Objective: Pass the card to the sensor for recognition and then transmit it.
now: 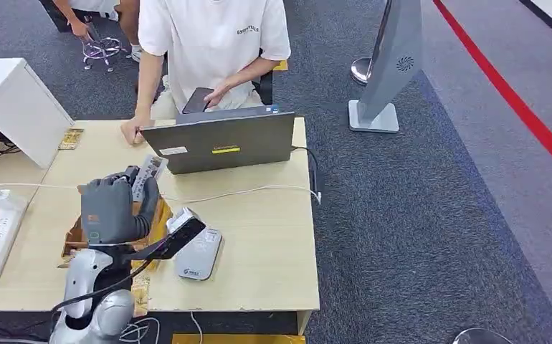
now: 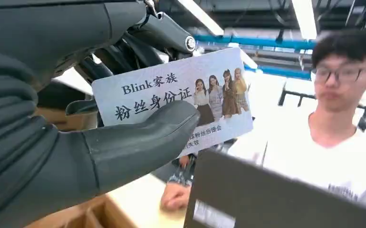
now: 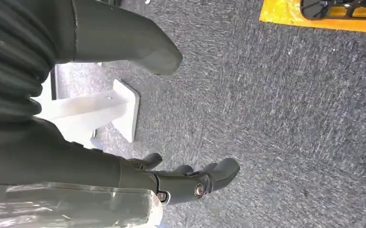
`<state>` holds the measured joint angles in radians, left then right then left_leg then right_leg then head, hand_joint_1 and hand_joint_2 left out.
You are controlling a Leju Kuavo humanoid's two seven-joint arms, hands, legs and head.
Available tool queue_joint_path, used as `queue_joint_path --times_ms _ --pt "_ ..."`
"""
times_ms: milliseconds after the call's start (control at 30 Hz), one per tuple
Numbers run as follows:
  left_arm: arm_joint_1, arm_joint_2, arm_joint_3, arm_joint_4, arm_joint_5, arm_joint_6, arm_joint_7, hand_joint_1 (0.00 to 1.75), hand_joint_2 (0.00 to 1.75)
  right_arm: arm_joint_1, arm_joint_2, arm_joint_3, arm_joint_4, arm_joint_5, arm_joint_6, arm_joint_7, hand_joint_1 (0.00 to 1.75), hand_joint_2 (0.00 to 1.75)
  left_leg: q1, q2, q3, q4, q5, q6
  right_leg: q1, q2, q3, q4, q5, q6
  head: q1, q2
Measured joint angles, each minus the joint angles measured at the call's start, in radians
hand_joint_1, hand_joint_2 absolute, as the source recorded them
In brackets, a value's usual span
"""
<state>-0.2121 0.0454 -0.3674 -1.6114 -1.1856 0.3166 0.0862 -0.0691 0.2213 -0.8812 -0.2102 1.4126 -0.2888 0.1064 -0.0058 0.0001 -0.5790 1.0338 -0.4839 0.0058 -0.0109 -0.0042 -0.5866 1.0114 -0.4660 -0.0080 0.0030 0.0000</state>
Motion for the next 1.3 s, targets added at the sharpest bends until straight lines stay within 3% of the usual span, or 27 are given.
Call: queue_joint_path --times_ms 200,300,467,700,967,1100,1300 --pt "-0.051 0.020 0.000 -0.010 -0.017 0.001 0.023 1.75 1.75 0.000 0.000 0.000 0.000 0.008 0.003 -0.002 0.00 1.75 0.000 0.000 0.000 0.000 0.000 0.000 0.000 0.000 0.000 0.000 0.000 0.000 0.000 0.000" --pt "-0.144 0.039 0.000 0.017 -0.059 -0.028 0.071 1.75 1.75 0.000 0.000 0.003 0.000 0.031 0.018 -0.009 0.00 1.75 0.000 -0.002 -0.001 0.000 0.001 0.001 0.000 -0.003 -0.001 0.000 0.000 0.000 0.000 0.000" --pt "-0.361 0.064 0.026 0.165 -0.120 -0.071 0.097 1.75 1.75 -0.003 0.000 0.012 0.000 0.058 0.032 -0.021 0.00 1.75 0.000 -0.001 -0.001 0.000 0.004 0.000 0.000 -0.002 -0.001 0.000 0.004 0.000 0.000 0.000" --pt "-0.457 0.067 0.030 0.260 -0.149 -0.102 0.123 1.75 1.75 -0.003 0.000 0.024 0.000 0.067 0.035 -0.027 0.00 1.75 0.000 -0.002 -0.002 0.000 0.004 0.000 0.000 -0.002 -0.001 0.000 0.003 0.000 0.000 0.000" --pt "-0.691 0.058 0.039 0.537 -0.216 -0.139 0.161 1.75 1.75 -0.005 -0.001 0.037 0.000 0.084 0.053 -0.044 0.00 1.75 0.000 -0.001 -0.002 0.001 0.005 0.000 0.000 -0.001 -0.002 0.000 0.005 0.001 0.000 0.000" --pt "-0.738 0.050 0.041 0.638 -0.230 -0.128 0.164 1.75 1.75 -0.005 -0.001 0.039 0.000 0.084 0.055 -0.042 0.00 1.75 0.000 -0.001 -0.002 0.001 0.005 0.000 0.000 -0.001 -0.002 0.000 0.005 0.001 0.000 0.000" --pt "-0.744 0.046 0.044 0.700 -0.232 -0.128 0.167 1.75 1.75 -0.005 -0.001 0.039 0.000 0.084 0.055 -0.041 0.00 1.75 0.000 -0.001 -0.004 0.001 0.005 0.000 0.000 -0.001 -0.003 0.000 0.004 0.001 0.000 0.000"
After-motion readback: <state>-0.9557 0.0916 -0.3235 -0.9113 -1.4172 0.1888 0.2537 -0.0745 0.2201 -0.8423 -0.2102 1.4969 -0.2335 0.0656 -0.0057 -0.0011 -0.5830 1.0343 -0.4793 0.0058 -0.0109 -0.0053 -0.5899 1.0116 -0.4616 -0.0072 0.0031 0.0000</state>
